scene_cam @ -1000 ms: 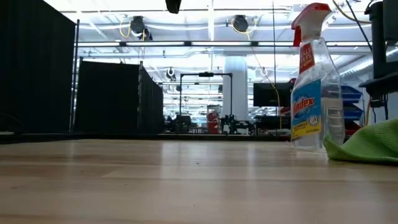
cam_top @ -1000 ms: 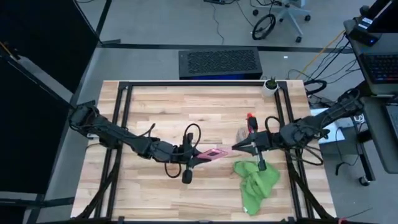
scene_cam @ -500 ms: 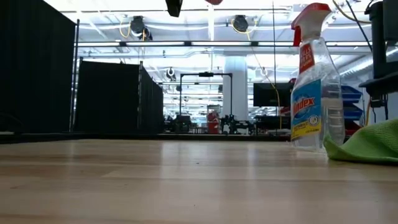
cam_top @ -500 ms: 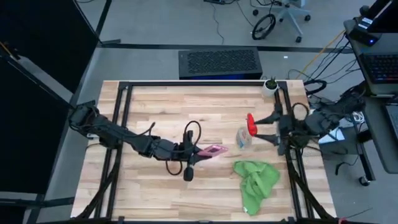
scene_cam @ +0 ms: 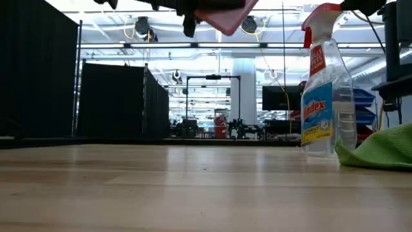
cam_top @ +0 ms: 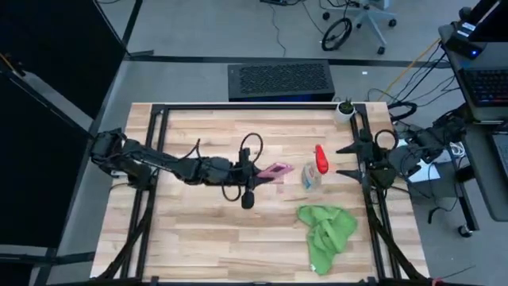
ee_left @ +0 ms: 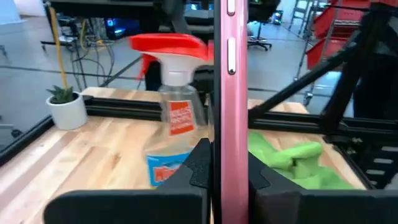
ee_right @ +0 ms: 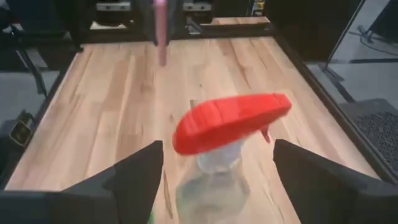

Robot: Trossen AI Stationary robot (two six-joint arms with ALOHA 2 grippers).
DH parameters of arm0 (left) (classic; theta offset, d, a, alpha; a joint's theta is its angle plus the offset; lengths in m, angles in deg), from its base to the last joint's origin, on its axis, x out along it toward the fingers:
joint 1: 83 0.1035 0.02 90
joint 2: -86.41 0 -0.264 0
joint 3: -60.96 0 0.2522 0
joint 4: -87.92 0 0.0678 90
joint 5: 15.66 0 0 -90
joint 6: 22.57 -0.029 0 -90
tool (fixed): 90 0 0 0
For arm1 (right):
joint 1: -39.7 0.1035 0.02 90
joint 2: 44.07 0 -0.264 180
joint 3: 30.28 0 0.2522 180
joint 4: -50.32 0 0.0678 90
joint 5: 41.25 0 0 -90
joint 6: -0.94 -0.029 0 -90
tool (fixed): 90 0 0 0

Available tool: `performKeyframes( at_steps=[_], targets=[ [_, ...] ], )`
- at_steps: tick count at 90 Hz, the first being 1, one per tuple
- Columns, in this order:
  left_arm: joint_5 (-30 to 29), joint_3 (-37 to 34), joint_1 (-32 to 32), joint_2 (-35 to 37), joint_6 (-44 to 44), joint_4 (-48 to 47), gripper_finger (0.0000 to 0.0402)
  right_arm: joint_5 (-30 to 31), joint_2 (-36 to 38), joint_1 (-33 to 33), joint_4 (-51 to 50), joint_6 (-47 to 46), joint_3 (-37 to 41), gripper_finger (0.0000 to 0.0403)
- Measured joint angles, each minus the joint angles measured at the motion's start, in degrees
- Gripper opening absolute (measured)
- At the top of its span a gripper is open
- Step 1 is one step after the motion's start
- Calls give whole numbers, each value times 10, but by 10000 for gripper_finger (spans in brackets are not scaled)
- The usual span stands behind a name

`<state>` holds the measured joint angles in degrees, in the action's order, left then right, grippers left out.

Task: Apply microfiber cloth
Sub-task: Spray the back of the cellphone with the cleaning bottle

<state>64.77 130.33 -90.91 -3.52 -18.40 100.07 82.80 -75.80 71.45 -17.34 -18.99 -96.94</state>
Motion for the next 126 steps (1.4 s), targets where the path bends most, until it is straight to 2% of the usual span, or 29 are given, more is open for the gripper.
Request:
performKeyframes(
  at_steps=[12, 38, 52, 64, 78, 100, 126],
  targets=[
    [26, 0, 25, 0, 0, 1, 5, 0, 52, 12, 24, -5, 40, 282],
    [59, 0, 75, 0, 6, 8, 5, 7, 200, 22, 192, 38, 230, 282],
    [65, 0, 108, 0, 29, 7, 5, 13, 248, 22, 227, 64, 267, 281],
    [72, 0, 125, 0, 30, 7, 5, 49, 259, 21, 257, 68, 276, 281],
    [108, 0, 136, -5, 30, 31, 5, 54, 259, 21, 274, 61, 314, 281],
    [141, 1, 154, -34, 30, 63, 5, 97, 259, 19, 427, 111, 405, 281],
    [170, 1, 170, -36, 26, 67, 5, 95, 259, -25, 437, 167, 416, 281]
  ],
)
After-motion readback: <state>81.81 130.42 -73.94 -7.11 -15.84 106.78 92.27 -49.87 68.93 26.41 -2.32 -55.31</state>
